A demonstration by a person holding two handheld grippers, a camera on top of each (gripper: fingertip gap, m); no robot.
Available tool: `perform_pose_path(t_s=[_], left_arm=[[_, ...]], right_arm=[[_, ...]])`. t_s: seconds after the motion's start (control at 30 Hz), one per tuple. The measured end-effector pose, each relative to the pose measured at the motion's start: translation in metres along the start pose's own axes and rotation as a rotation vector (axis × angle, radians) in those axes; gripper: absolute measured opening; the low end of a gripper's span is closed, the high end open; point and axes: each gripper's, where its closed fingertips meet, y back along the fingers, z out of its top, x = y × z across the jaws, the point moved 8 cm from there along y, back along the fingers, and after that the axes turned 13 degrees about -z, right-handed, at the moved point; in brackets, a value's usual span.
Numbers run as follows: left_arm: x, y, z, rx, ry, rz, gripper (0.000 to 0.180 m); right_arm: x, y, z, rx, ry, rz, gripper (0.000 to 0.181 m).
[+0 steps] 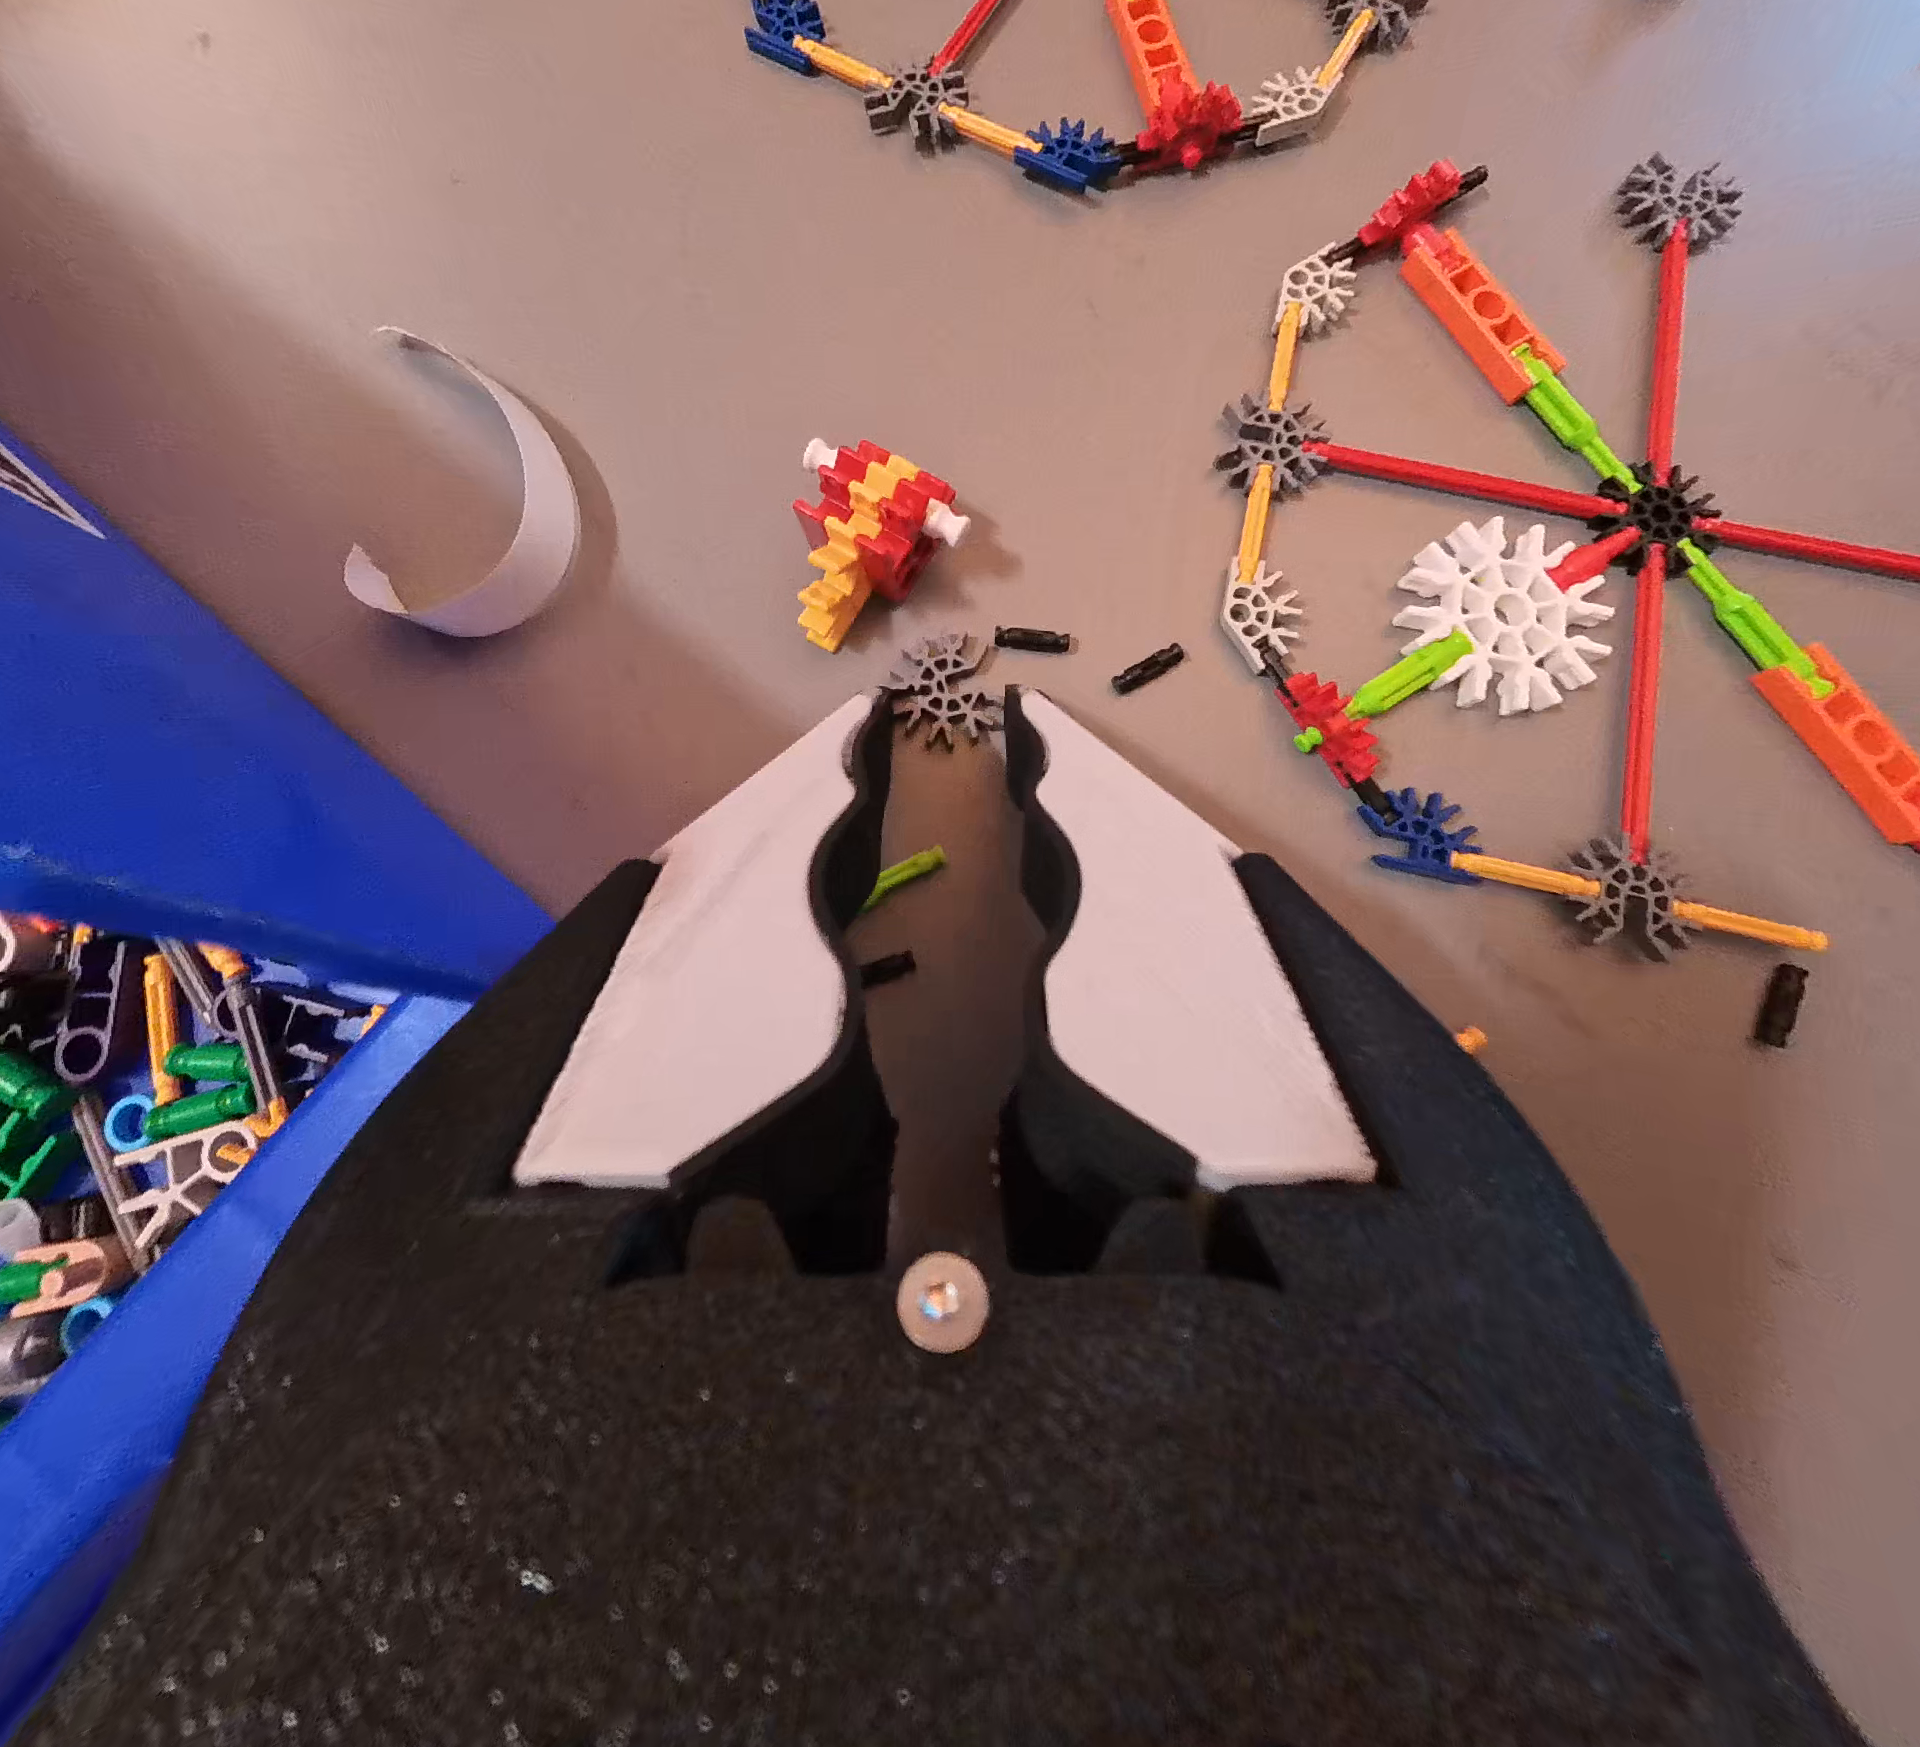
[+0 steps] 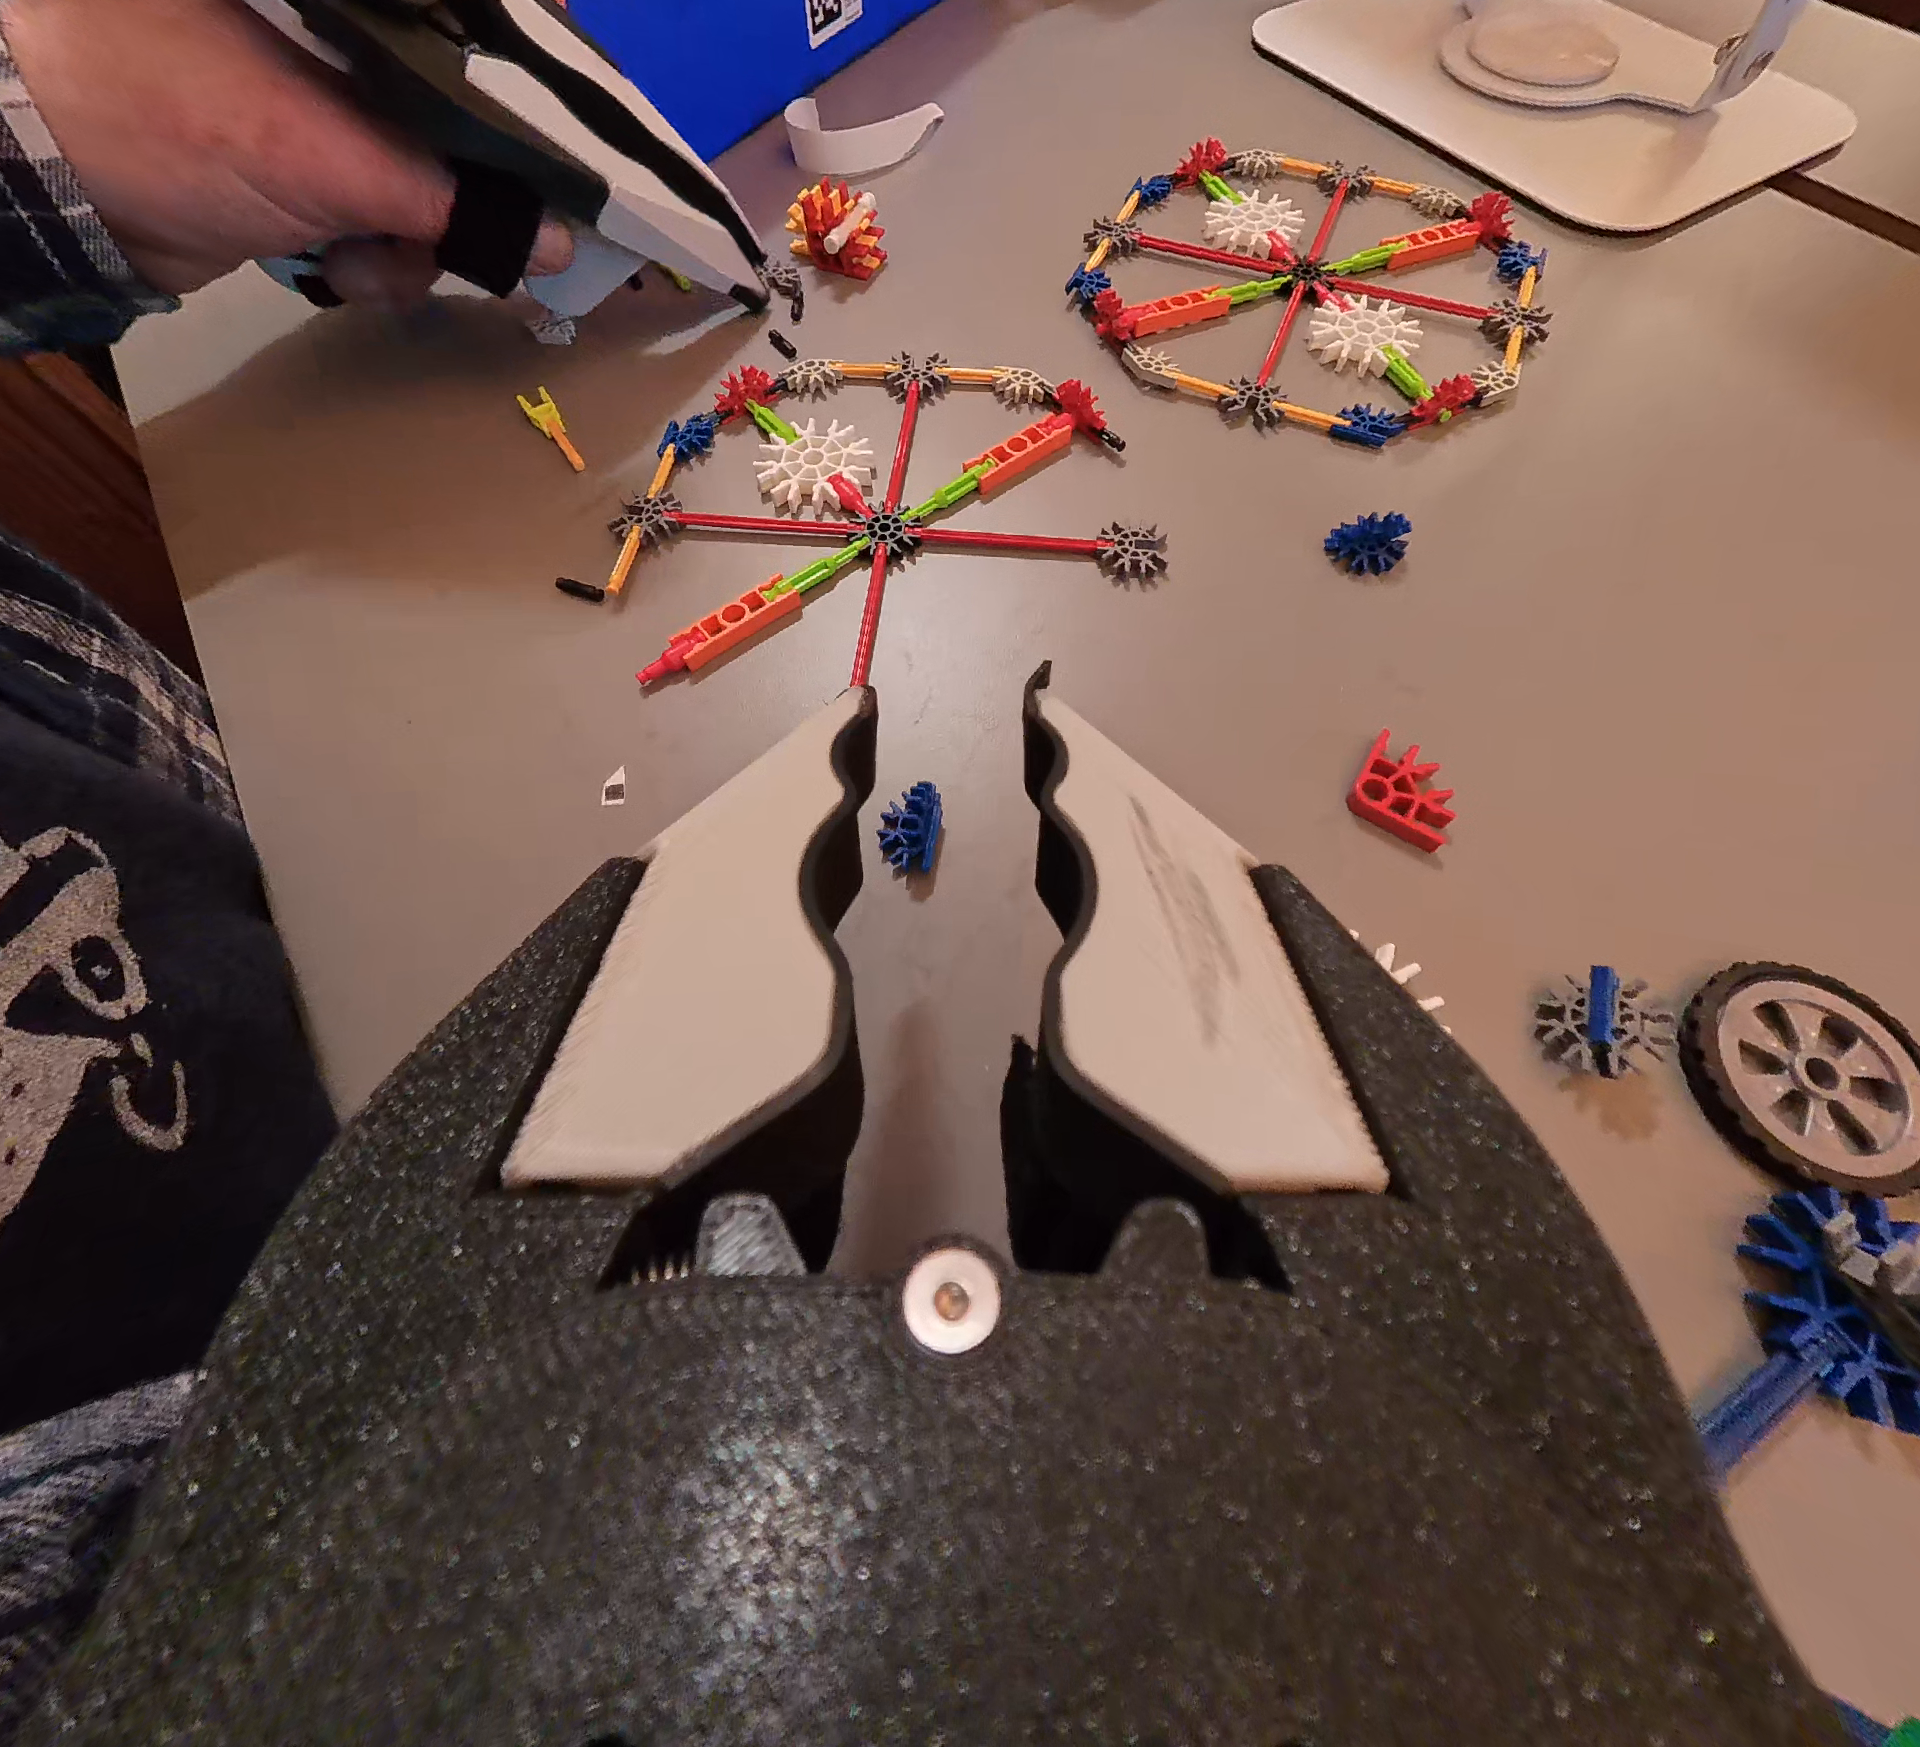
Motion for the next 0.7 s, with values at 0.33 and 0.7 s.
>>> perform_pose_path(t_s=[0.33,0.7], left_arm=[[-0.009,0.007,-0.002,-0.023,-0.041,0.006,0.019],[-0.093,0.002,0.02,-0.055,-0.139,-0.19,0.019]], right_arm=[[-0.003,0.006,-0.003,0.0,-0.006,-0.01,0.026],[0.01,0.008,0.002,-0.016,0.037,0.021,0.029]])
